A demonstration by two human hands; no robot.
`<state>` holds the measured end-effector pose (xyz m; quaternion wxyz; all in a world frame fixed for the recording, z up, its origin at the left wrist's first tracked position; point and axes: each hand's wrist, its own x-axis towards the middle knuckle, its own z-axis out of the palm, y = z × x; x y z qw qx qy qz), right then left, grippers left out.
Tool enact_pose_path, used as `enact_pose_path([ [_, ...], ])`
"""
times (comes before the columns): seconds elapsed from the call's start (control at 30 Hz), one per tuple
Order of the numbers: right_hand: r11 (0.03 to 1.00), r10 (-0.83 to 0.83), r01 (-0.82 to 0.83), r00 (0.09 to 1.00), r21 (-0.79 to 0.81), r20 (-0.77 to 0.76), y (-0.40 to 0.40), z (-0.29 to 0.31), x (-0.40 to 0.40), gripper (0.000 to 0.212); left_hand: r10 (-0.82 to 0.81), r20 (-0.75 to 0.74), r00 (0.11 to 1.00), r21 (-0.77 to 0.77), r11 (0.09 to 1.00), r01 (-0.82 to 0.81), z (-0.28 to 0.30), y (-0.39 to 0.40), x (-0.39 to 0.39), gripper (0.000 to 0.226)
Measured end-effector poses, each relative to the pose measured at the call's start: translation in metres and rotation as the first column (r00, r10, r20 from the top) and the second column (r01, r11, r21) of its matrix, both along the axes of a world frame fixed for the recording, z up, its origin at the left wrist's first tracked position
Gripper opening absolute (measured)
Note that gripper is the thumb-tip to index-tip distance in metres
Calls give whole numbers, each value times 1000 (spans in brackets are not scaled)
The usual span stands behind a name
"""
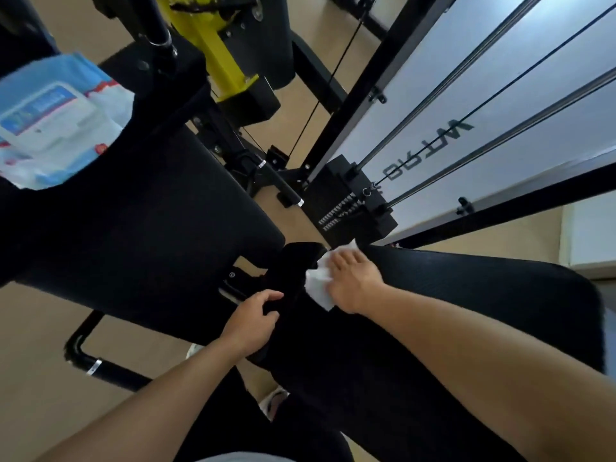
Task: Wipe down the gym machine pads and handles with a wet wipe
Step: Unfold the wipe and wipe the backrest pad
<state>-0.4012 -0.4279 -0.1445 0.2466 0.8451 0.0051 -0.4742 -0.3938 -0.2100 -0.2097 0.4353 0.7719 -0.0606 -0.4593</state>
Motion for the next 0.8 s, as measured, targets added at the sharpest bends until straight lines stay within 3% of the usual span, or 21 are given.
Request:
enact_pose_path([
  [0.13, 976, -193, 198, 979, -93, 61, -11, -6, 21, 68, -26, -8, 1000, -22, 999, 26, -10, 4, 2, 37],
  [0.27, 990, -33, 56, 986, 133, -164, 70, -28, -21, 73, -36, -30, 999, -48, 998, 34, -13, -1, 2, 37],
  [0.33, 991, -2, 28, 981, 133, -195, 80, -34, -29, 71, -36, -38, 999, -50, 998, 34, -11, -3, 4, 36],
  [0.47, 989, -147, 142, 982, 52, 119, 3, -5, 13, 62, -68, -28, 997, -68, 995, 66, -5, -14, 12, 37],
  [0.63, 931, -364, 363, 931, 45, 19, -63, 43, 46, 44, -133, -26, 991, -118, 985, 129, 18, -47, 14, 49],
  [0.8, 859, -494, 497, 868, 120, -58, -71, 38, 63, 55, -147, -12, 989, -150, 978, 144, 23, -78, 18, 51],
])
